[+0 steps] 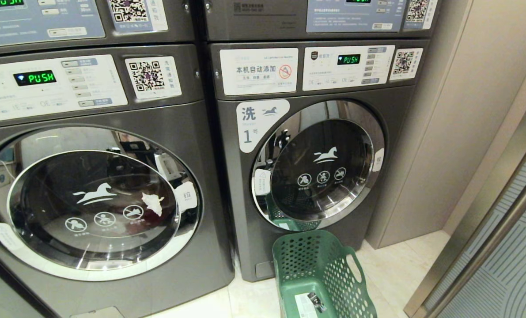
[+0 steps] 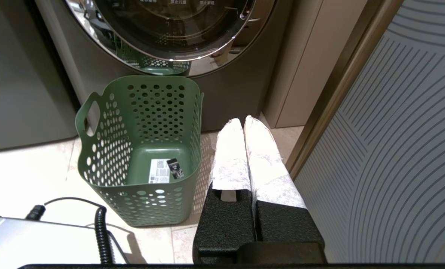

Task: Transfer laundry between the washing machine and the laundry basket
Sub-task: Open the lid of the washing machine

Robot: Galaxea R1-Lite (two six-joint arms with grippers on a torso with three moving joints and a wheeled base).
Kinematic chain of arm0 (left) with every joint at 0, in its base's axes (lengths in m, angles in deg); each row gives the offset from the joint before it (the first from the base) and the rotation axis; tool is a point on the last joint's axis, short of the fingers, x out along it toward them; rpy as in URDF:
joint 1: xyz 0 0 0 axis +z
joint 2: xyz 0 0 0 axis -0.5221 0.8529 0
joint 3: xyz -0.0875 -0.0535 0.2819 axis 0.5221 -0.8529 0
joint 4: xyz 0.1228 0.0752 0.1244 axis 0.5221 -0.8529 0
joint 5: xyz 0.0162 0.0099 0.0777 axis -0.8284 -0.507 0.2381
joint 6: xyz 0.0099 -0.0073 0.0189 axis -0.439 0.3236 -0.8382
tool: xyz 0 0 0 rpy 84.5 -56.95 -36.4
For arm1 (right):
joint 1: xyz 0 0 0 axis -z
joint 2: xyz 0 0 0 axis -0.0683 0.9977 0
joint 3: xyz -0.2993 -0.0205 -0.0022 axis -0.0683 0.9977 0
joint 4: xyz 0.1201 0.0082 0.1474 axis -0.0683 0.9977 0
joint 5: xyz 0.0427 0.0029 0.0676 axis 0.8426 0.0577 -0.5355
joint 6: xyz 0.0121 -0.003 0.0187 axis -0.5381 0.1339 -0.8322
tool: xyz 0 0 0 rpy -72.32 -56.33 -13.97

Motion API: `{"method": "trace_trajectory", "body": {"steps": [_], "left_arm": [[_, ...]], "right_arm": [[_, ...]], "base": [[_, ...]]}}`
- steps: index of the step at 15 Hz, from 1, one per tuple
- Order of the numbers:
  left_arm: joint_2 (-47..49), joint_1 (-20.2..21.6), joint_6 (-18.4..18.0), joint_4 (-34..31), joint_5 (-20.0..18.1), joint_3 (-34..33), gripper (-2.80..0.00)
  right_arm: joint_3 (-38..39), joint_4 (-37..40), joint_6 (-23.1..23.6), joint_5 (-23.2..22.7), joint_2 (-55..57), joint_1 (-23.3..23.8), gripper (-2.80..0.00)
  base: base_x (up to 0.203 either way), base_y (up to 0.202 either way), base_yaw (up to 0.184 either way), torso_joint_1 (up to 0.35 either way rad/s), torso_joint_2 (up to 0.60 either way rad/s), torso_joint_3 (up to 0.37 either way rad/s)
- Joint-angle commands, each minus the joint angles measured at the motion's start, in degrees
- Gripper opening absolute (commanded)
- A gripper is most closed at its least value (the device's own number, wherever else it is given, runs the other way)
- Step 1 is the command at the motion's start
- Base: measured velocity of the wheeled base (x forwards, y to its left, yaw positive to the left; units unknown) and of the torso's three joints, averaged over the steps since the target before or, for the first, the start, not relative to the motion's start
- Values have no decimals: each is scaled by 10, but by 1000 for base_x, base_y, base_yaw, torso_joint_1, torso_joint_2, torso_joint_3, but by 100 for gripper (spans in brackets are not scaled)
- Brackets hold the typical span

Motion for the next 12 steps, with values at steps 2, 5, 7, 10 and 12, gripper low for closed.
{"method": "trace_trajectory", "body": {"steps": [2,5,7,10,12], "left_arm": [[22,0,-25,-17,-4,118,-280],[182,0,-32,-54,-6,263,-280],[325,0,-1,-67,-7,311,0],[507,3,46,-28,-30,300,0],[620,10,75,64,-61,266,0]], "right_arm": [[-1,0,-12,-1,1,0,-280],[-1,0,-16,0,1,0,-280],[0,0,-15,0,1,0,-280],[-1,0,-15,-1,1,0,-280],[0,0,-15,0,1,0,-280]], "base": [[0,0,0,0,0,0],[0,0,0,0,0,0],[0,0,0,0,0,0],[0,0,0,0,0,0],[0,0,0,0,0,0]]}}
